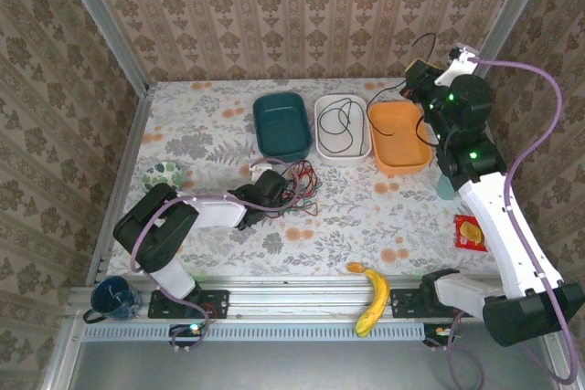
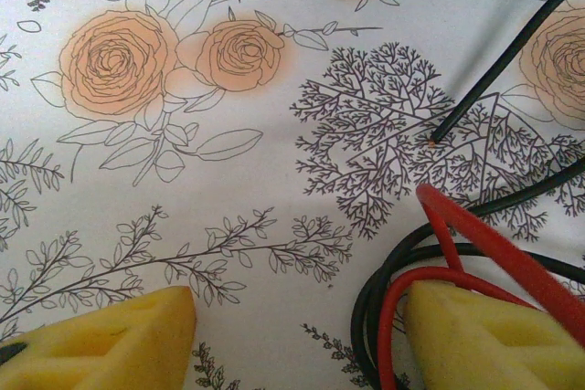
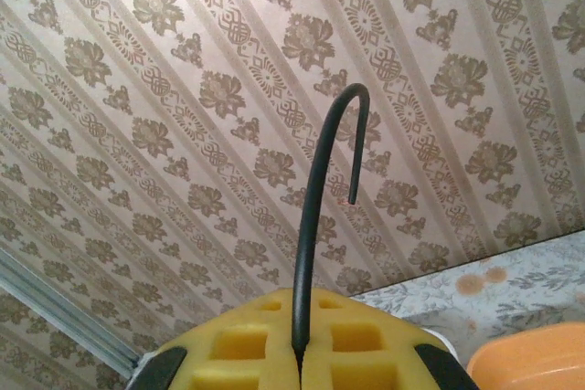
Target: Untangle the cables
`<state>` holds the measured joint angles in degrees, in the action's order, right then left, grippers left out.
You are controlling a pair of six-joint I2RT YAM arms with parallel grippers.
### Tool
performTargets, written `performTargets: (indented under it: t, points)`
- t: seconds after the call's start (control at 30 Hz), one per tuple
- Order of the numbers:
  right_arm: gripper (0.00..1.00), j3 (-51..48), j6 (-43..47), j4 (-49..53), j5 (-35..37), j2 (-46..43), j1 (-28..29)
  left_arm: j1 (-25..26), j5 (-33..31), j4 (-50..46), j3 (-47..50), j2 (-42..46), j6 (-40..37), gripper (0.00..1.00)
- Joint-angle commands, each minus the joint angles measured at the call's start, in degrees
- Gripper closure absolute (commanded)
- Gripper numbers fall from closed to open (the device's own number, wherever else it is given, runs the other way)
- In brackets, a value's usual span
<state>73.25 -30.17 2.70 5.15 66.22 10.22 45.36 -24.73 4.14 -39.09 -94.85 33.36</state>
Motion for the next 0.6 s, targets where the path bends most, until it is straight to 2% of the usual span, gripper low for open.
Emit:
performTargets:
  t: [0.0,0.37,0.57]
  points:
    - [1.0,1.9,0.5,-2.3,-3.0,4.1,-0.5,0.5,3.0,-8.3,1.9,-4.8,-1.6,0.36]
    - [1.0,7.2,1.9,-4.8,-2.7,23.0,0.9,0.6,2.2,-9.8,1.5,-3.3,-1.5,0.36]
    - [1.0,7.5,-0.5,3.6,-4.6,31.9,3.1,0.7,2.1,-10.3,1.3,-3.1,-1.4,0.36]
